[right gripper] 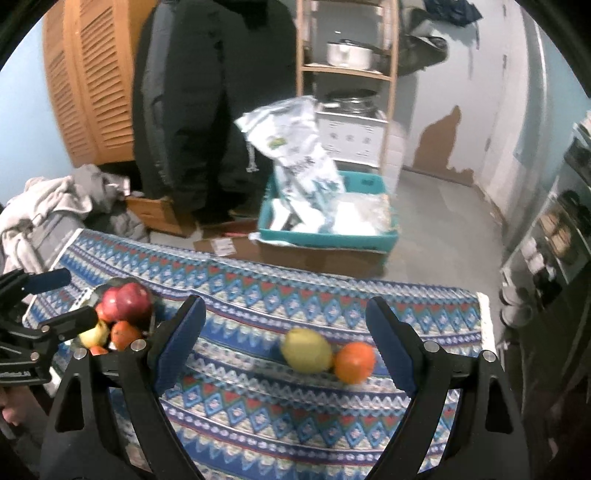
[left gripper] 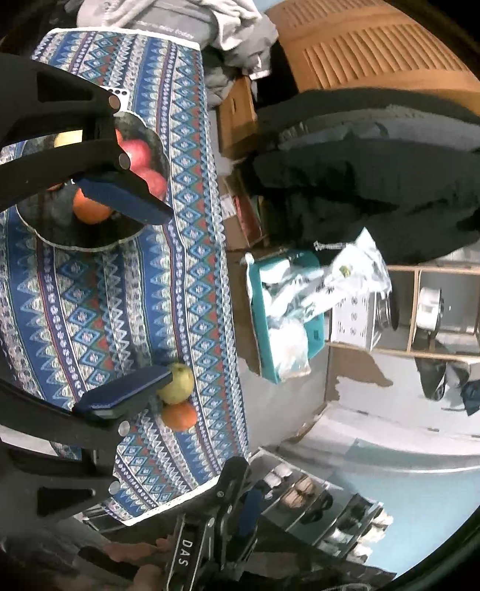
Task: Organize fruits
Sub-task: 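Move both tools away from the bowl toward the pear and orange on the cloth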
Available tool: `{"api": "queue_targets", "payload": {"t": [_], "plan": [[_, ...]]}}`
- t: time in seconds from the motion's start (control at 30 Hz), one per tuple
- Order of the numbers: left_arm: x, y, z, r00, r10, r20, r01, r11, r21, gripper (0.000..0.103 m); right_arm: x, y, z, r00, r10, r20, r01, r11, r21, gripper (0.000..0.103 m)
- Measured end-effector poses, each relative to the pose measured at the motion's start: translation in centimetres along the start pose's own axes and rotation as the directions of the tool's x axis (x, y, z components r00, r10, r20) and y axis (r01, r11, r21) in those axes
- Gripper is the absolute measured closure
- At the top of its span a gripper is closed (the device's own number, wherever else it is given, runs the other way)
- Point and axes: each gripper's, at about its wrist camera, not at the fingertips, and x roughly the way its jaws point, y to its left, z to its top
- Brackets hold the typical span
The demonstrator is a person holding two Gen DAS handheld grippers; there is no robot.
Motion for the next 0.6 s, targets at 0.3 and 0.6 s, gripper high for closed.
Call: {"api": "queue_targets", "payload": {"t": [0.3,0.6], "plan": [[2.1,-3.8,0.5,0.998,-0.042,-0.037,0.044,0.998,0.049,0.022,-0.7,-4.7,-1.5,0.998,-0.061,-0.012,0.062,0.996,0.071,0.016],[5.3,-7.3,0.5,0.993,-0.060,-0.100,0.071,0.992,0.104,0.022,0.1,-8.0,-3.3,0.993,-0.100,-0.062,0.106,0.988,0.114,0.016]]}}
